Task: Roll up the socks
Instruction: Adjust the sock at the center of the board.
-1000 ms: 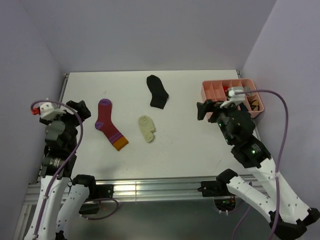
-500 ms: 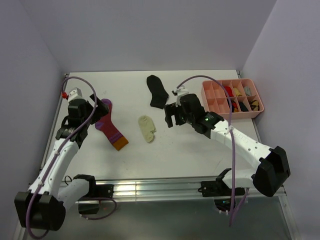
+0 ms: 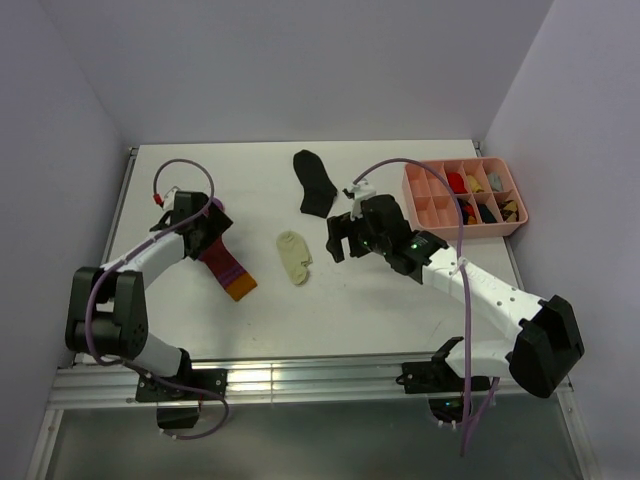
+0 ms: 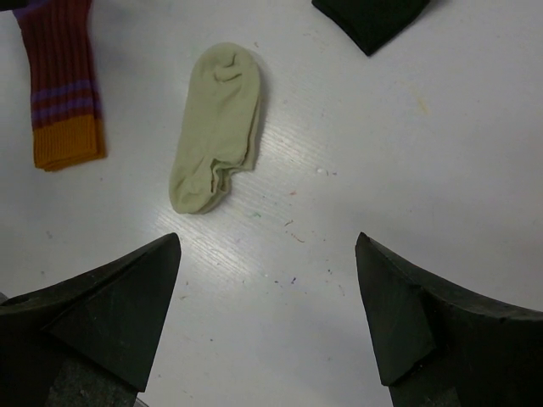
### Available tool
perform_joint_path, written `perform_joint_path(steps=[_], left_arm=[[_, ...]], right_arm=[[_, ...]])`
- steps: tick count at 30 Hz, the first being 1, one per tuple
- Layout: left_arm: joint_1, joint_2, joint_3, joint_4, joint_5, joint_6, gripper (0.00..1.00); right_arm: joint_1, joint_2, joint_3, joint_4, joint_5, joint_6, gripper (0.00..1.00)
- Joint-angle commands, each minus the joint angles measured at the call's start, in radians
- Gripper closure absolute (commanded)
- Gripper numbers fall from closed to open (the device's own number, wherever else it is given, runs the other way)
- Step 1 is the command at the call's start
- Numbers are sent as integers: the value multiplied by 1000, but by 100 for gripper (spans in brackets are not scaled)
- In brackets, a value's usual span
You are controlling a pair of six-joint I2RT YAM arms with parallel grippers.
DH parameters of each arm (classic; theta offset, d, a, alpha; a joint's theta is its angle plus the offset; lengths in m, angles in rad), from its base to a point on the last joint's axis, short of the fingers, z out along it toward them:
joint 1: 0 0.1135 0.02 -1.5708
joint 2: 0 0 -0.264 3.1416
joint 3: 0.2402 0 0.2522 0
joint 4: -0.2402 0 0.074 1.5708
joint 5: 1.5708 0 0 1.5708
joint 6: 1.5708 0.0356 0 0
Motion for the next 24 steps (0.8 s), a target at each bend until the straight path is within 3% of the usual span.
perform_joint_path(steps=[1, 11, 15, 21, 24], left_arm=[[3, 79, 75, 64, -30, -45, 1], [13, 399, 290, -9, -125, 19, 1], [25, 477, 414, -12, -165, 111, 1], [36, 562, 582, 25, -105, 288, 0], [28, 486, 567, 65, -57, 292, 1]], right_arm=[[8, -23, -14, 70, -41, 13, 9], [11, 11, -34, 108, -69, -9, 9], [26, 53, -18, 125, -81, -29, 9], [92, 170, 67, 137, -60, -84, 11], [105, 257, 138, 127, -78, -99, 30]])
